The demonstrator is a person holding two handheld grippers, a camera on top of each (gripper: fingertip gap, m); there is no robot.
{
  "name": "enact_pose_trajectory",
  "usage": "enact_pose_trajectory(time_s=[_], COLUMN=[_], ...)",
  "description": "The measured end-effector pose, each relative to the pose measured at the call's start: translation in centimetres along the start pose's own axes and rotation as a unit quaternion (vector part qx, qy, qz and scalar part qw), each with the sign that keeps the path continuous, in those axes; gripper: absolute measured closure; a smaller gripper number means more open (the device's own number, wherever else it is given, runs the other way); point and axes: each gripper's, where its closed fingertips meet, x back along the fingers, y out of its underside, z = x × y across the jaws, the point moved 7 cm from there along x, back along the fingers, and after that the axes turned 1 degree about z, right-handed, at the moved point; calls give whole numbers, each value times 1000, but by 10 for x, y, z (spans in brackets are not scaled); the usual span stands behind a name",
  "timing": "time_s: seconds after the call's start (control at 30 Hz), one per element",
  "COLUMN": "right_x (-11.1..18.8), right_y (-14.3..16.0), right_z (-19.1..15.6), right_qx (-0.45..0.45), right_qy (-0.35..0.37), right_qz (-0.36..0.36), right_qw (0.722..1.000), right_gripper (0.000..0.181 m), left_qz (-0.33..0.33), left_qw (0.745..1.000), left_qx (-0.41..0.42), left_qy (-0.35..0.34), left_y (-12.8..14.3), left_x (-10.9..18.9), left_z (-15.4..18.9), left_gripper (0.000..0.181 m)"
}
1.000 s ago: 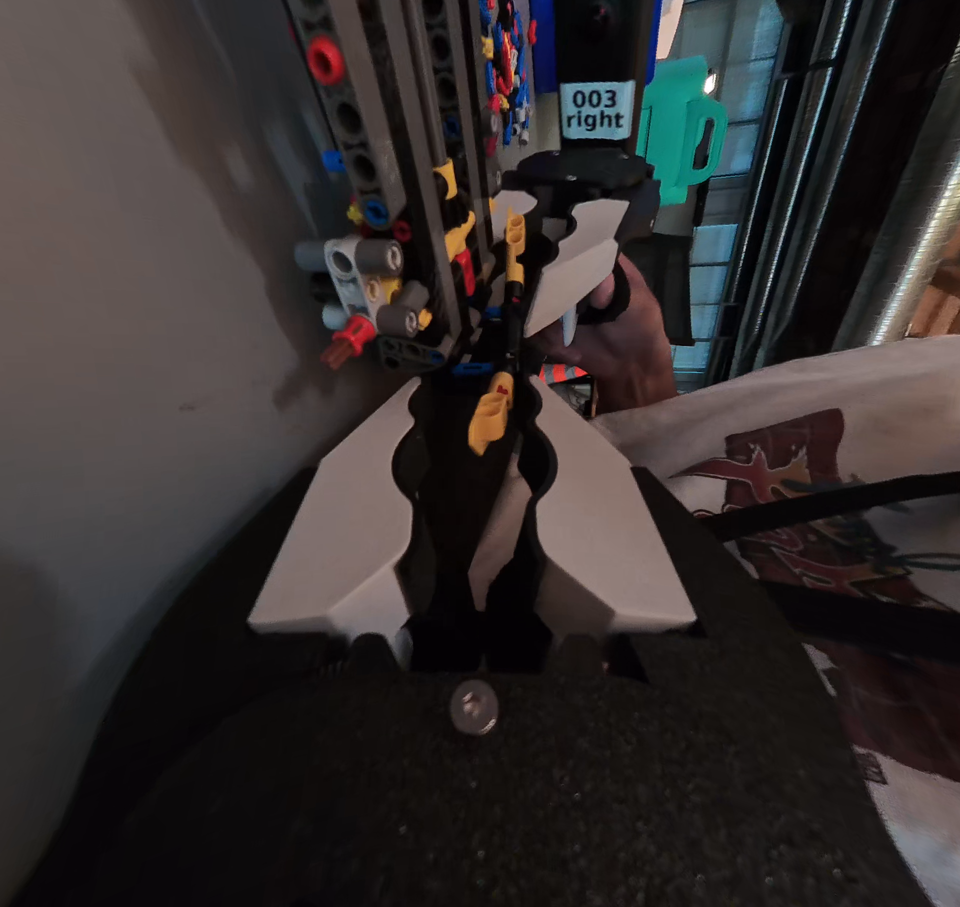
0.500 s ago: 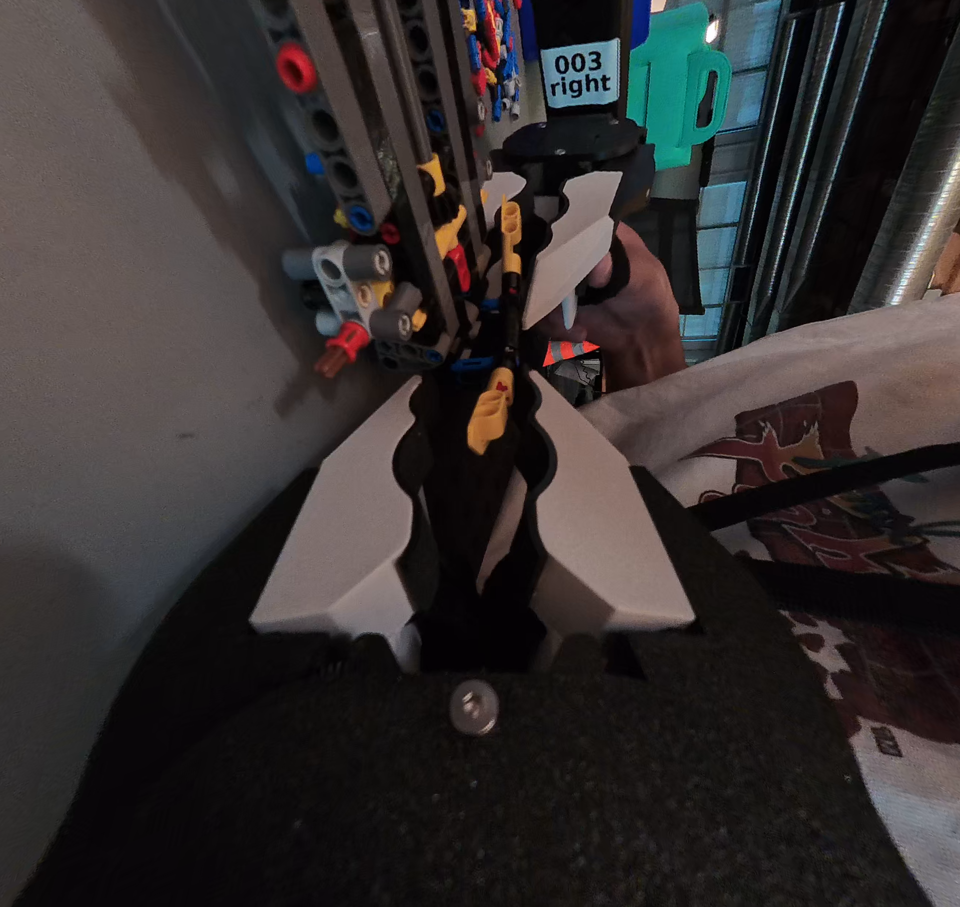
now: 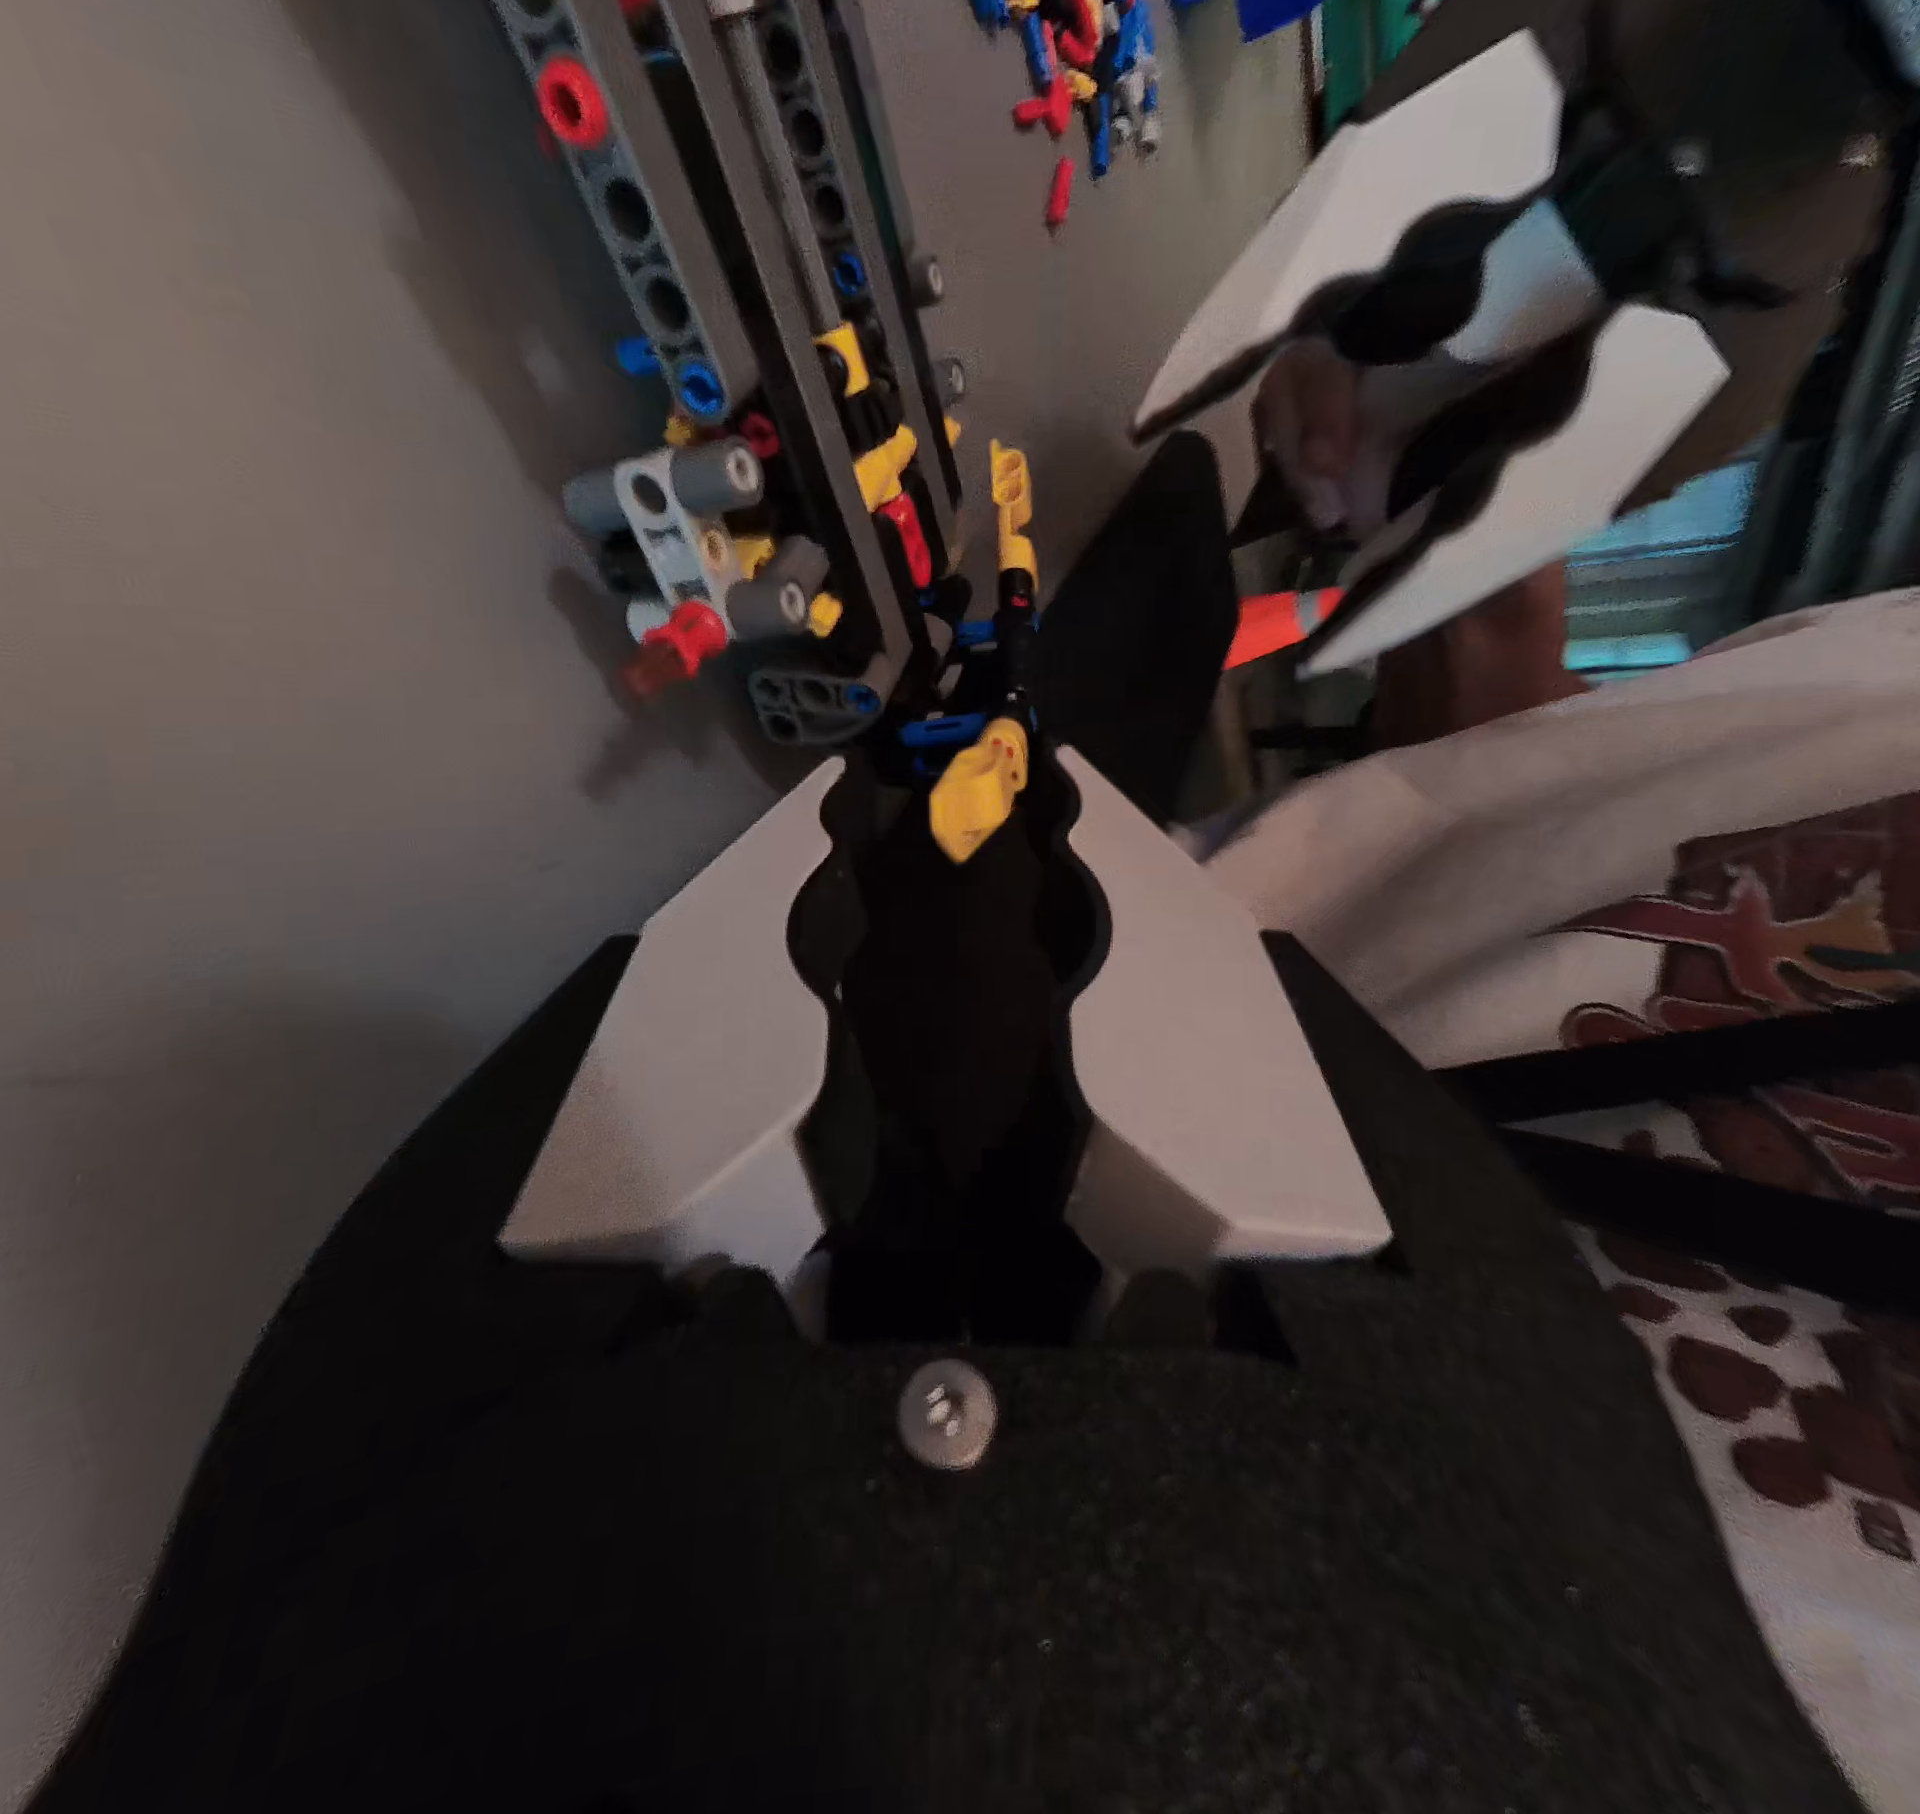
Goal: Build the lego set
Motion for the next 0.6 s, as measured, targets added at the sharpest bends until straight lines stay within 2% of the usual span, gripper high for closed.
enact_pose_trajectory(time_s=[0.13, 0.23, 0.3, 0.33, 0.47, 0.6], right_x=[-43, -64, -65, -63, -48, -22], right_y=[-6, -5, -4, -5, -13, -26], right_z=[-12, -13, -9, -9, -5, 6], right_qx=[116, 112, 127, 123, 36, -64], right_qy=[36, 17, 56, 57, 14, -48], right_qz=[-69, -88, -99, -92, -6, 126], right_qw=[990, 990, 985, 986, 999, 989], right_gripper=[135, 142, 164, 165, 168, 169], left_qz=[-19, -31, -42, -41, 5, 81], left_qw=[999, 997, 995, 994, 989, 965], left_qx=[-33, -57, -83, -94, -145, -249], left_qy=[-23, -32, -44, -45, 4, -4], left_y=[-7, -11, -12, -13, -26, -36], left_x=[9, 11, 10, 11, 22, 42], left_z=[-1, 2, 5, 6, 13, 7], left_gripper=[154, 155, 154, 154, 145, 124])
